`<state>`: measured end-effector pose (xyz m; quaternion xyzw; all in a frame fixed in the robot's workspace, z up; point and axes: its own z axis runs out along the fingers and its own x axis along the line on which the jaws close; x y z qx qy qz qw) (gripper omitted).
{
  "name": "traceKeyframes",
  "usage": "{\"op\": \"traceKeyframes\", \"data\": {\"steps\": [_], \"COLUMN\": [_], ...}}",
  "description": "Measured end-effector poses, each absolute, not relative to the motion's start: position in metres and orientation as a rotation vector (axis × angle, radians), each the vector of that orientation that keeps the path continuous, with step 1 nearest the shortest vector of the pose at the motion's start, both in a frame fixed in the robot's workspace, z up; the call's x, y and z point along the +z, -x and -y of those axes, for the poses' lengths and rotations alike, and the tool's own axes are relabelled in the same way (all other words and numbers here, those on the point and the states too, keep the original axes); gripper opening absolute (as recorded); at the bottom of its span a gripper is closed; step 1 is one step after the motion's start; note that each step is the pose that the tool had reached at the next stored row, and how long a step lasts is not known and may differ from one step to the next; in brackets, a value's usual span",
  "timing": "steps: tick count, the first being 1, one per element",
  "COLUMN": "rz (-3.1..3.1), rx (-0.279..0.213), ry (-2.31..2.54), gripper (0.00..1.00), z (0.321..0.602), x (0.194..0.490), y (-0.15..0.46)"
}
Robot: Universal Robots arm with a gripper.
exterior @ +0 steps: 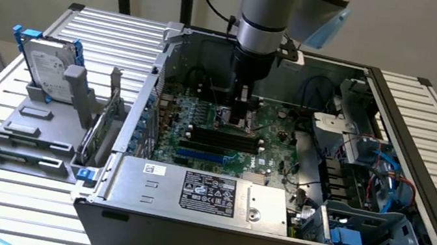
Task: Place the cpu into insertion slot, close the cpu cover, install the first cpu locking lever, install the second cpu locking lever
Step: 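Place the cpu into insertion slot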
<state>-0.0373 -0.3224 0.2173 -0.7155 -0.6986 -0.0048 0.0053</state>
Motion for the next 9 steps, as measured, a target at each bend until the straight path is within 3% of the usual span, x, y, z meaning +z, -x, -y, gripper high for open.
{"op": "traceKeyframes", "data": {"steps": [2, 3, 5, 8, 9], "rz": [2.187, 2.187, 2.187, 2.187, 2.187], "rx": [-0.015, -0.015, -0.015, -0.015, -0.015], "ry": [2.240, 2.240, 2.240, 2.240, 2.240], "gripper": [0.53, 0.53, 0.42, 0.36, 0.24], "z": [0.322, 0.322, 0.322, 0.322, 0.322], "x": [0.220, 0.220, 0.221, 0.222, 0.222], "y": [0.042, 0.045, 0.052, 0.065, 0.068]}}
